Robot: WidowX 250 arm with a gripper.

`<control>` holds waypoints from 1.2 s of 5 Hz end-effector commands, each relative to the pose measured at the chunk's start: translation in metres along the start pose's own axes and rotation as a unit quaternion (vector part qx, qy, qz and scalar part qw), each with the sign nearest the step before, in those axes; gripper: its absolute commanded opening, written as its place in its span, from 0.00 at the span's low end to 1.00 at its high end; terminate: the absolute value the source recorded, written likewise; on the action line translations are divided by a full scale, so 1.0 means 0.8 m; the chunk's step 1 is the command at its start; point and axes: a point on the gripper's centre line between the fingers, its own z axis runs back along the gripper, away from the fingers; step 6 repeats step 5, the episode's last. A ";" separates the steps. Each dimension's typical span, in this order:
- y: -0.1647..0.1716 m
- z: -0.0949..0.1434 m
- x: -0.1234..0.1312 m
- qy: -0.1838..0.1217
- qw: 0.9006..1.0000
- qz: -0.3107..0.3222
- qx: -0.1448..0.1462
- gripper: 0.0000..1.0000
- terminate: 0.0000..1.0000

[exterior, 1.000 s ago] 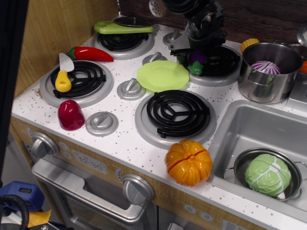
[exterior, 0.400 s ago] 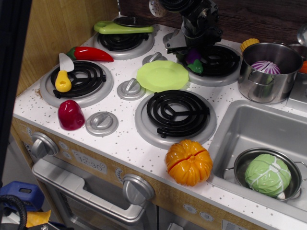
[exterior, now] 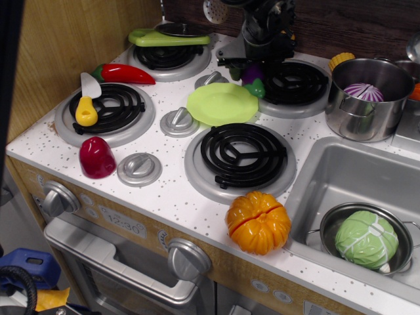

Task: Put eggplant on plate

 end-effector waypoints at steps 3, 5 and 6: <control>0.051 0.034 0.025 -0.057 0.998 0.016 0.000 1.00 0.00; 0.048 0.034 0.019 -0.063 0.998 0.029 -0.006 1.00 1.00; 0.048 0.034 0.019 -0.063 0.998 0.029 -0.006 1.00 1.00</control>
